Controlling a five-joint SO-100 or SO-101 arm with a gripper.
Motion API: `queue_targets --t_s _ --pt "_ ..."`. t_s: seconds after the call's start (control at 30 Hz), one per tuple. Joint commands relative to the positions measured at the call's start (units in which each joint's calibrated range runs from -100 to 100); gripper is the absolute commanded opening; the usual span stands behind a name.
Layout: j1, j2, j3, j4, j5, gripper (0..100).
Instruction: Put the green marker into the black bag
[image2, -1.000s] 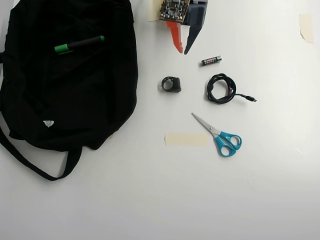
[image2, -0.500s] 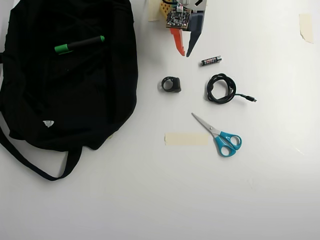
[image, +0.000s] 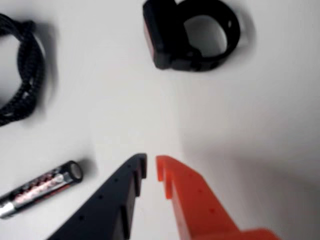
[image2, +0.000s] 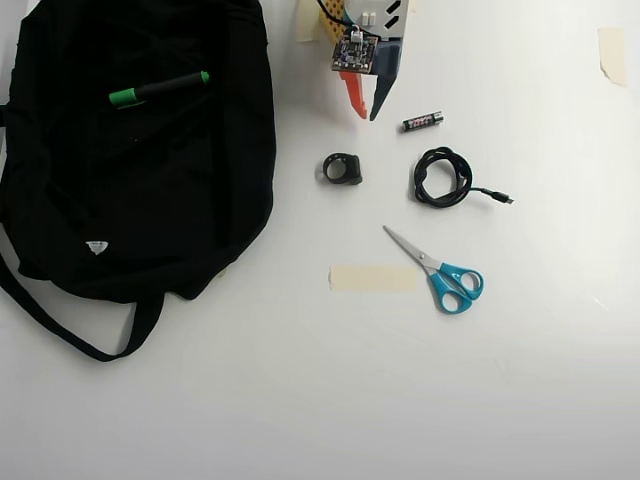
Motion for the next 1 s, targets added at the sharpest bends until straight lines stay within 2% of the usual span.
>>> queue_targets --t_s 0.0,0.1,0.27,0.7,0.97 --pt "2.06 -0.58 1.71 -0.79 0.38 2" --pt "2.21 -4.23 5.84 -0.45 0.85 2" --pt "4.23 -4.4 8.09 0.07 6.78 2" --pt "3.85 -4.4 8.09 7.3 6.62 2" --pt "3.85 -4.32 8.09 7.39 6.88 2"
